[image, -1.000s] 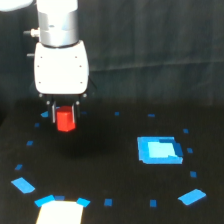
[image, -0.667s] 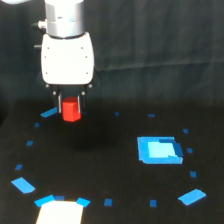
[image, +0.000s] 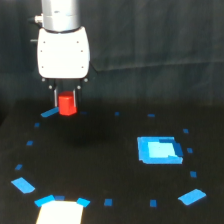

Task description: Pick up the red object from the table

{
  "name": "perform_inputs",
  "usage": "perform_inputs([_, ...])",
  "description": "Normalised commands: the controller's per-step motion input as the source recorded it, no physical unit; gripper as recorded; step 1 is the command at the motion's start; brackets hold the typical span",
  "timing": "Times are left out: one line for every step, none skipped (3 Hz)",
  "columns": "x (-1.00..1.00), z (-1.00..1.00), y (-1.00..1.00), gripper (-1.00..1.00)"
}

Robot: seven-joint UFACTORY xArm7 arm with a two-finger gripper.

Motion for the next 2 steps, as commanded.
perform_inputs([0.05,0.63,0.35,-1.00])
perform_inputs([-0.09,-0.49,0.17,-0.98])
